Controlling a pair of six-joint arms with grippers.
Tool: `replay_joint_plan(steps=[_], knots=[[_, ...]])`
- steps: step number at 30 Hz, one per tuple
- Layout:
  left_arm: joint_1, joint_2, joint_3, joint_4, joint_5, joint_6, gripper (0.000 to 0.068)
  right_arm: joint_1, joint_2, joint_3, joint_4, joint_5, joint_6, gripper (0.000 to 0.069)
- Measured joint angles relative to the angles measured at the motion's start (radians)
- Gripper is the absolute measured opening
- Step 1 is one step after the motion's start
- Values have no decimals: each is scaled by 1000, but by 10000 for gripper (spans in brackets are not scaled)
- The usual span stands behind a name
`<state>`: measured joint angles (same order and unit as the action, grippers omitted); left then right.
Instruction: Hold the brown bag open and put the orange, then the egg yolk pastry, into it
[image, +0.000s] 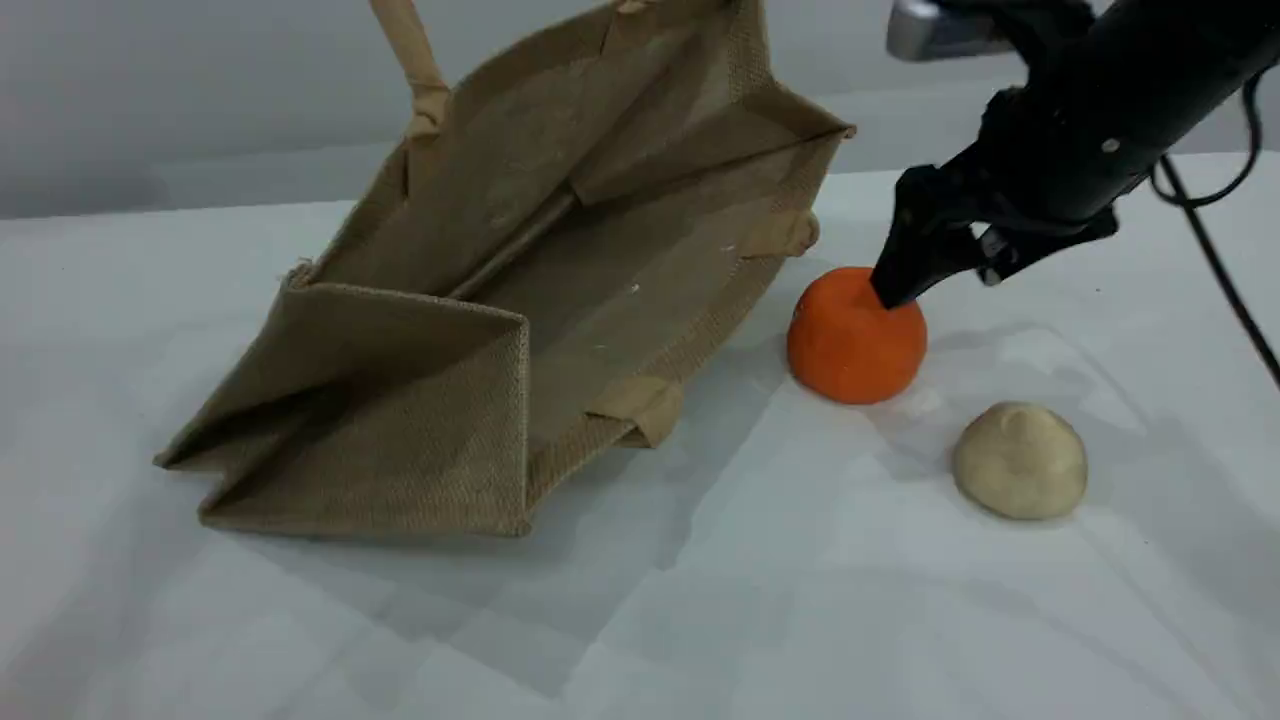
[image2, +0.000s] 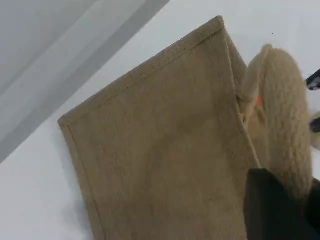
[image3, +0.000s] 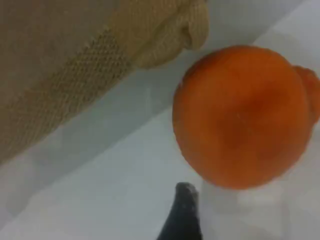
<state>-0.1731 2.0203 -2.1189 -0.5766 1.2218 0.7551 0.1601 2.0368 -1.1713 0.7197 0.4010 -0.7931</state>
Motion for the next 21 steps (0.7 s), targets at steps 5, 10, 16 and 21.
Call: replay_joint_plan(steps=[5,10,16,21], knots=[[0,0,0,0,-1,-4,88,0,55,-66,8,10,2,573],[0,0,0,0,-1,-4,88,0,111,-124,11,23,2,573],[0,0,0,0,-1,-4,88,0,180,-145,14,24,-4,542],[0,0,0,0,-1,-2,88,0,197,-145,19,26,-39,382]])
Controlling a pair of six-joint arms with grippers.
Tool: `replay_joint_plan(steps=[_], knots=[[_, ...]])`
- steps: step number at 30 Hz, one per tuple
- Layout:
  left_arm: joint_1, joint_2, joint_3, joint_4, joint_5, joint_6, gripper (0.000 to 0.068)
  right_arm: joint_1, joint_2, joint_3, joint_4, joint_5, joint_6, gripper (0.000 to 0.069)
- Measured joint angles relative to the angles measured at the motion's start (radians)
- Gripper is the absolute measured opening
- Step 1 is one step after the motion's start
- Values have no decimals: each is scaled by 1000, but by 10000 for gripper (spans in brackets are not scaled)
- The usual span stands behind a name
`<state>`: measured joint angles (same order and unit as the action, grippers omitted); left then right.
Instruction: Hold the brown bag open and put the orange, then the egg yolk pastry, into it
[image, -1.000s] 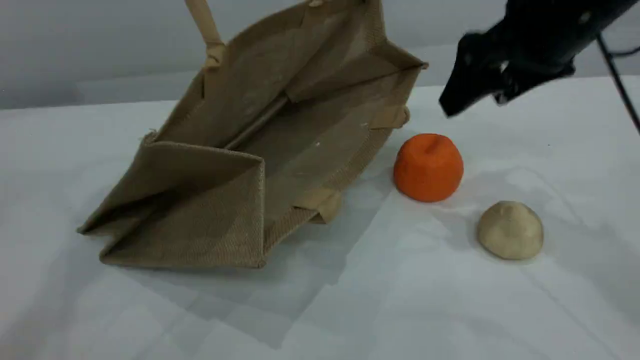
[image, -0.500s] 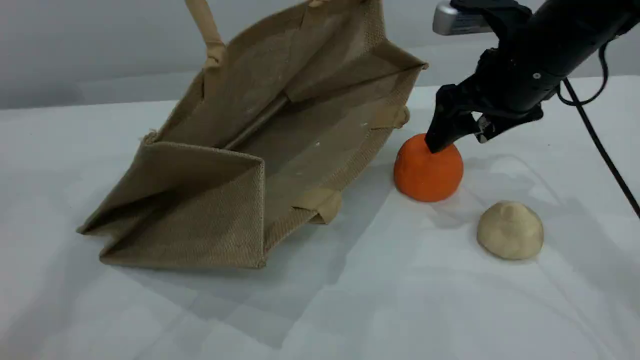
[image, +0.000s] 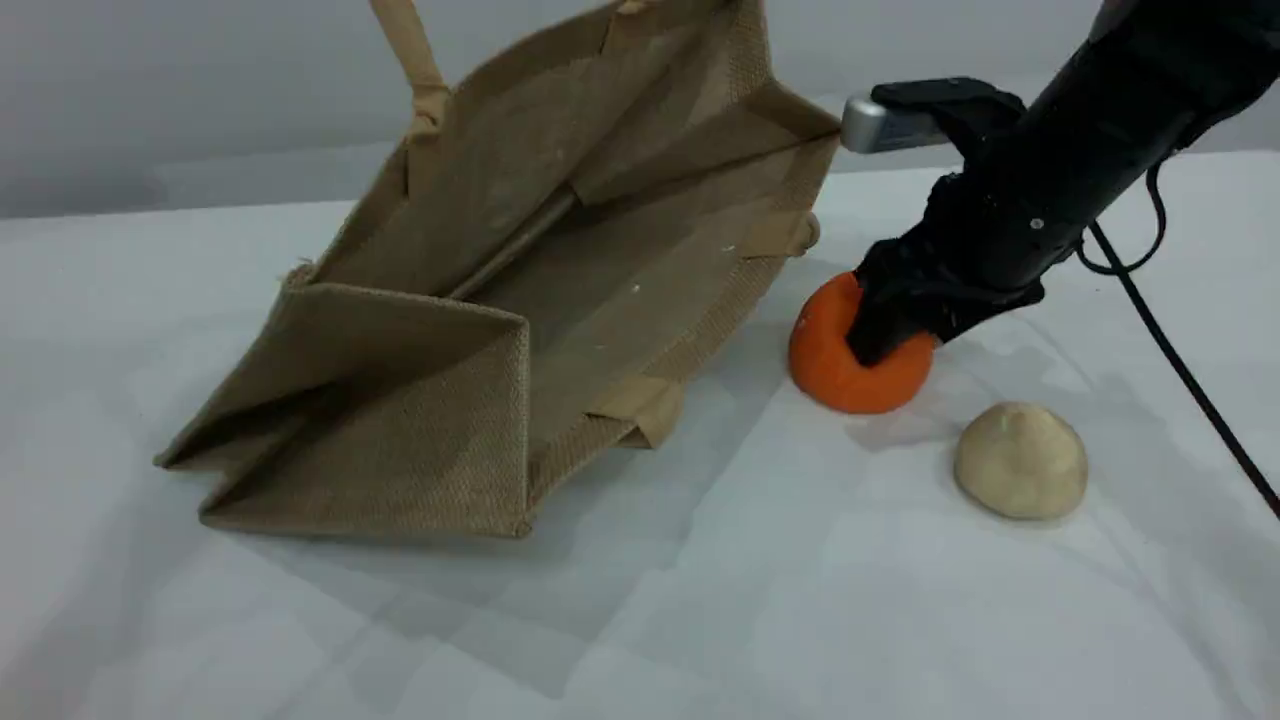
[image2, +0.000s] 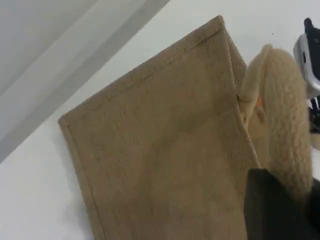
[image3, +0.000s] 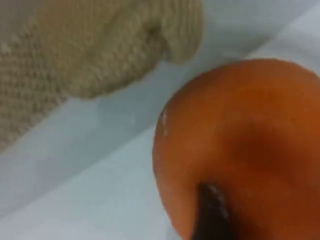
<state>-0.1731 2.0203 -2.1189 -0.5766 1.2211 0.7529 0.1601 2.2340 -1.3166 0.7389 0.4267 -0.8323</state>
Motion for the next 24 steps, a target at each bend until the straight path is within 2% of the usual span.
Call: replay_joint_plan(steps=[4,7,11,17,20,24], knots=[[0,0,0,0,0,2,88,0,0,0,3,27,7,160],[0,0,0,0,0,2,88,0,-9,0,-13,62,8,48],[0,0,0,0,0,2,88,-1,-63,4,-68,94,49,26],[0,0,0,1,0,6,88,-1,-201,14,-203,129,206,23],[0,0,0,1,0,11,88,-1,-276,50,-238,134,255,23],[0,0,0,1,0,26,88,3,-396,126,-193,82,237,23]])
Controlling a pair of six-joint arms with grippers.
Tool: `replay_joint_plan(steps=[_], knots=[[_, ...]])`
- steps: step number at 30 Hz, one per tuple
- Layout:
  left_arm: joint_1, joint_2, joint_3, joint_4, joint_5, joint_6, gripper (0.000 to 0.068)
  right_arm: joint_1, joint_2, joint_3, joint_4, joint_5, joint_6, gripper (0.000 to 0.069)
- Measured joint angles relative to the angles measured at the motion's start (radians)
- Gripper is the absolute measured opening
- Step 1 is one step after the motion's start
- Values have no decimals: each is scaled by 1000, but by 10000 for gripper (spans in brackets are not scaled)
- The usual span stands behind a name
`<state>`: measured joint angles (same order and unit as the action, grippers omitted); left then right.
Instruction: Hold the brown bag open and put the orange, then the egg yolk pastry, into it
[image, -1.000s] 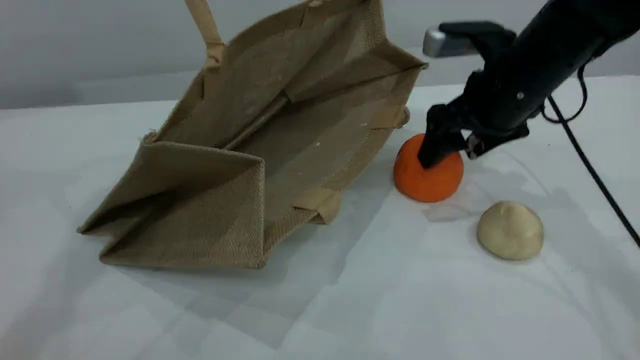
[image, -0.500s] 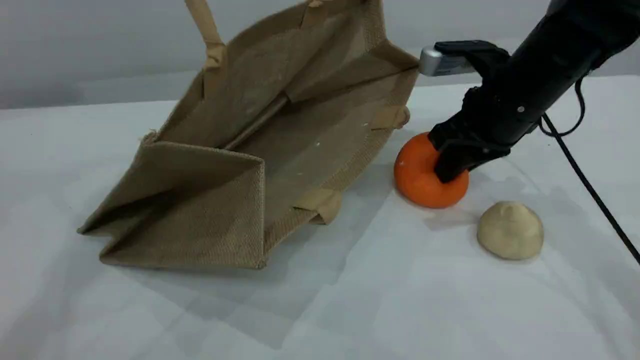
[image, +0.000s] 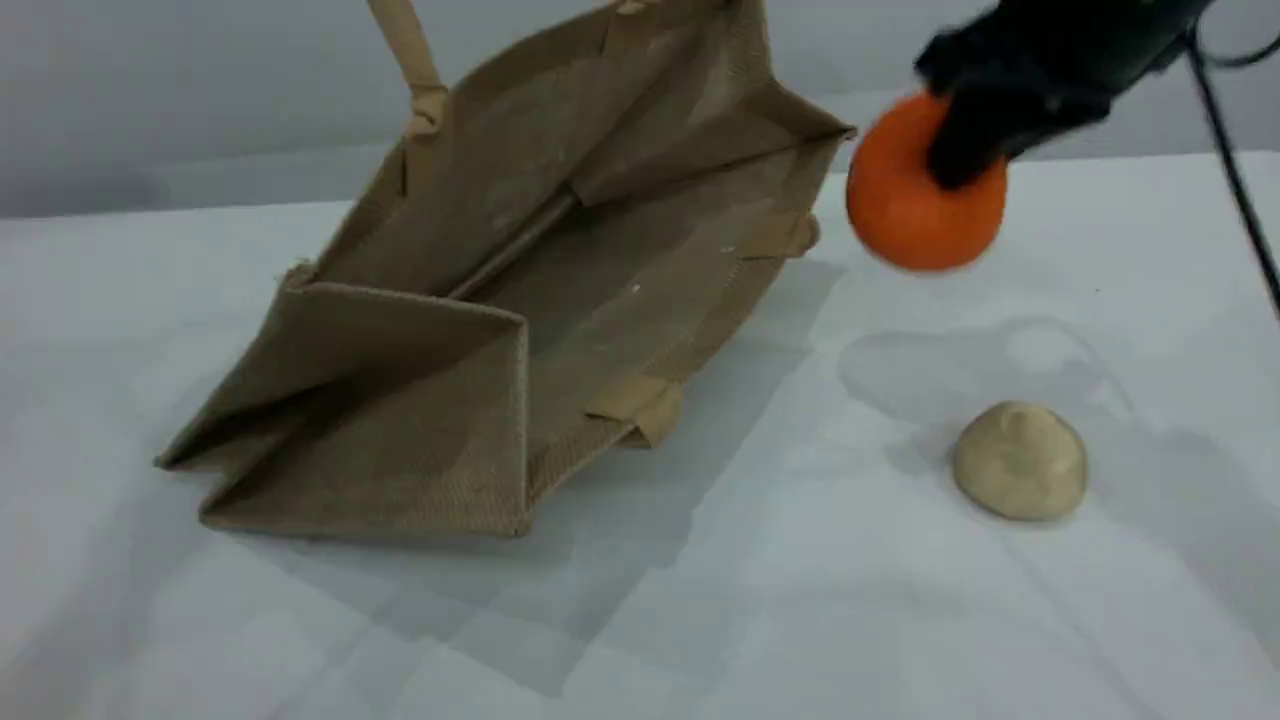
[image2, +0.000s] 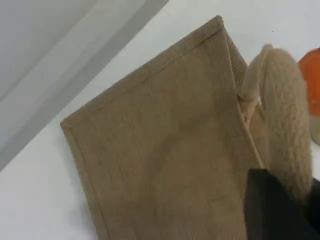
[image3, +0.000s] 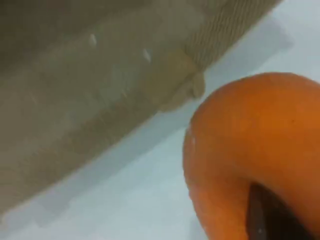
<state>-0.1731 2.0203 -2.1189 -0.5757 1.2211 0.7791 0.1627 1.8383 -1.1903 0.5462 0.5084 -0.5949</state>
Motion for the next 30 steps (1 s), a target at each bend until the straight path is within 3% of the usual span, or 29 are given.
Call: replay_joint_plan(steps=[10,18,24,30], knots=[[0,0,0,-7,0,-2,88,168,-228,218,229,-213,-277,23],[0,-28,1,-55,0,-3,88,343,-164,217,364,-367,-465,23],[0,-51,1,-55,0,-3,88,434,-77,208,382,-479,-489,23],[0,-51,1,-57,0,-4,88,500,19,118,378,-485,-491,23]])
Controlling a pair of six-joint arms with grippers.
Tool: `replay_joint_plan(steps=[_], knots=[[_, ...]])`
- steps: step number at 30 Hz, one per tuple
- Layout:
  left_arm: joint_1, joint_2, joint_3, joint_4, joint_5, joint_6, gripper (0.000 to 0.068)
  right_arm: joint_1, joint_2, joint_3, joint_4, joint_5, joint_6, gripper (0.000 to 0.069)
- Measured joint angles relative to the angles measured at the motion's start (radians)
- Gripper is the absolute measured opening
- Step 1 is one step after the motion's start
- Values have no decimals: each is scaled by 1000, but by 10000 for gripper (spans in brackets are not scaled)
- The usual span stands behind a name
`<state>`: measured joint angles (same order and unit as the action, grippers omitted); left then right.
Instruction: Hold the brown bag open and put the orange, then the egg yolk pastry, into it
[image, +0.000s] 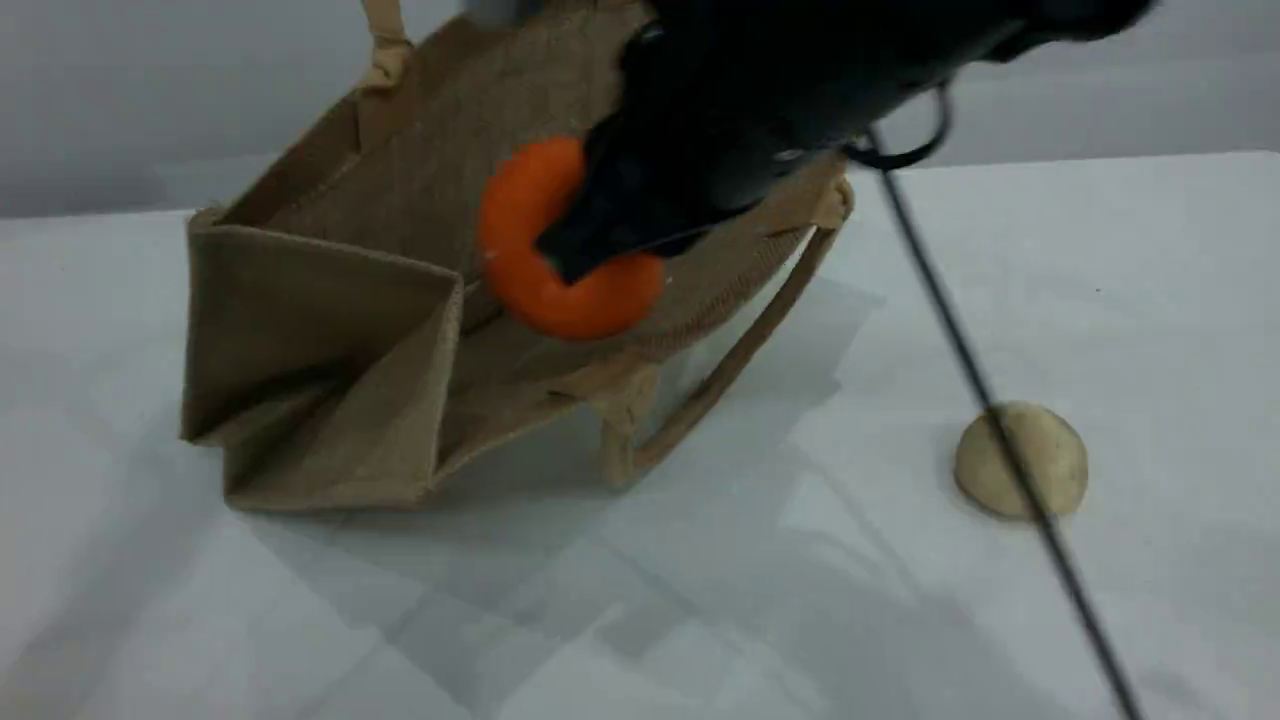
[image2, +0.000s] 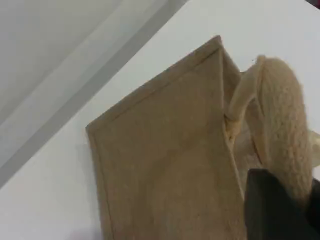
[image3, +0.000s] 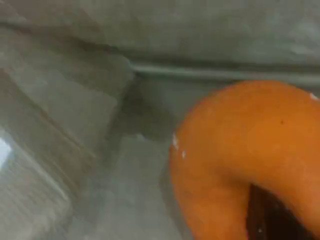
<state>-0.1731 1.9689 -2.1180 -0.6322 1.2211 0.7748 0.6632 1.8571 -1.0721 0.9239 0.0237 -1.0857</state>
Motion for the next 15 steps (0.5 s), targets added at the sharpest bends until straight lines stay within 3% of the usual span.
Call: replay_joint_plan(steps=[9,13,15], knots=[[0,0,0,0,0,-2,88,5,191,-215,-3,-46,1,23],[0,0,0,0,0,-3,88,5,237,-244,0,-68,1,45],[0,1,0,0,0,-3,88,4,237,-244,7,-83,2,88]])
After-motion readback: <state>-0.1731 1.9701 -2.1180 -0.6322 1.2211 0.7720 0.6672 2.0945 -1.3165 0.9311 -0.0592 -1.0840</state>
